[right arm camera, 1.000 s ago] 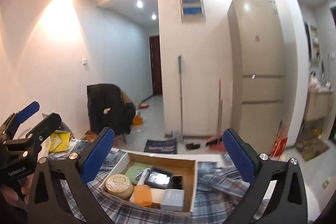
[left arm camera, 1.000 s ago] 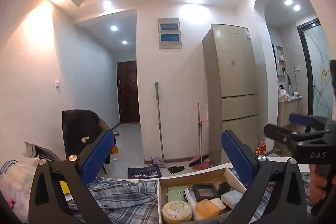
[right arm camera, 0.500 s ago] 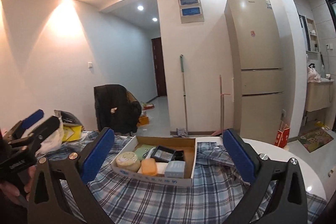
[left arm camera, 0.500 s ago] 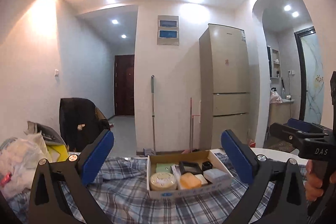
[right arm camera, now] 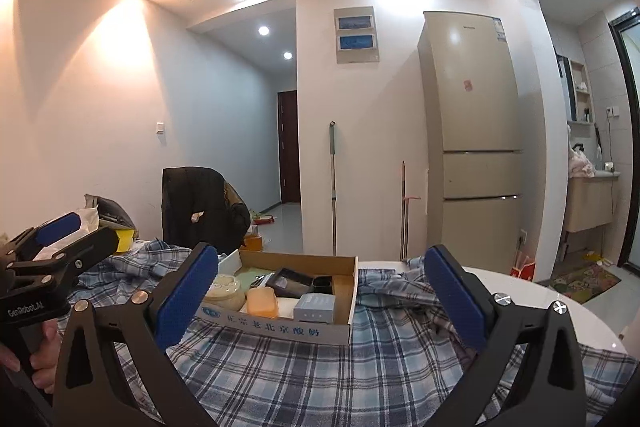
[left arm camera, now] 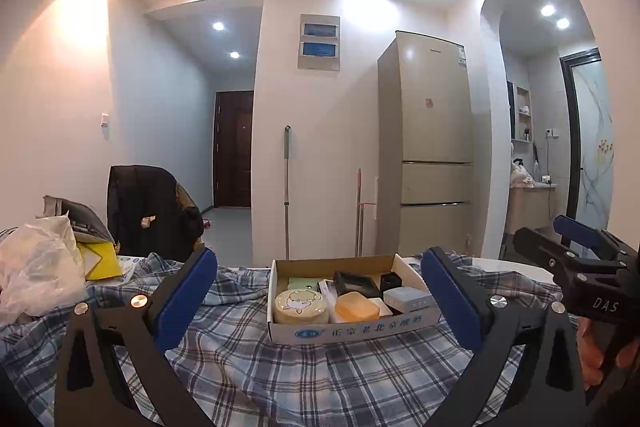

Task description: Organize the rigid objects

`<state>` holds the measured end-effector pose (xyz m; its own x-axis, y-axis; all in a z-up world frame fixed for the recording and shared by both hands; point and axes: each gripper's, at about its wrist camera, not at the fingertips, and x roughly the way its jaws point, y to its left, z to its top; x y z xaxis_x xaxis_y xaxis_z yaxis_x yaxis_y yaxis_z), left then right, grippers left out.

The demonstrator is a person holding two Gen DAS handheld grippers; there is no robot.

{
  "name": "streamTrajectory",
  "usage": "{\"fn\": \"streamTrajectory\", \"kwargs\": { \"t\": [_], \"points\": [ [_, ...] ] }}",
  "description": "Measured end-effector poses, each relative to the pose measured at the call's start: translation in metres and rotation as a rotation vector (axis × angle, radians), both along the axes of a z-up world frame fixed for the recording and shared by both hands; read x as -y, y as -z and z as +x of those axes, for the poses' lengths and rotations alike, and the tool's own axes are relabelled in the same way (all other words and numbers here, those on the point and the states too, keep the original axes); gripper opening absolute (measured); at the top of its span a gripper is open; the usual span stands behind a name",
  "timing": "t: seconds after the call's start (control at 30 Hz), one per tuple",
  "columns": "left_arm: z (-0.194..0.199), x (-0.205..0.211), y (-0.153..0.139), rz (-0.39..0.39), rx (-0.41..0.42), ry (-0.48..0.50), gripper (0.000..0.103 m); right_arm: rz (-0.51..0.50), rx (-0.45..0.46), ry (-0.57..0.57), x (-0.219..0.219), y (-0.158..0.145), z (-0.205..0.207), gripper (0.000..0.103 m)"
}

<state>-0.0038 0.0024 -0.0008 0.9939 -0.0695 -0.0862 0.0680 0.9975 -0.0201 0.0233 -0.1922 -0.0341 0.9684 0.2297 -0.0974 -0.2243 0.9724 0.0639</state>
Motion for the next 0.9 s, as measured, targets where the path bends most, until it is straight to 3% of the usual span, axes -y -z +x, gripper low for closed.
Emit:
{"fn": "streamTrajectory", "kwargs": {
  "t": [0.5, 0.9],
  "points": [
    [-0.006, 0.002, 0.003, 0.011, 0.025, -0.002, 0.103, 0.042, -0.033, 0.021, 0.010, 0.005, 0.002, 0.103],
    [-0.003, -0.002, 0.001, 0.004, -0.009, -0.024, 0.103, -0.025, 0.006, 0.003, -0.002, 0.003, -0.007, 0.103]
  ]
}}
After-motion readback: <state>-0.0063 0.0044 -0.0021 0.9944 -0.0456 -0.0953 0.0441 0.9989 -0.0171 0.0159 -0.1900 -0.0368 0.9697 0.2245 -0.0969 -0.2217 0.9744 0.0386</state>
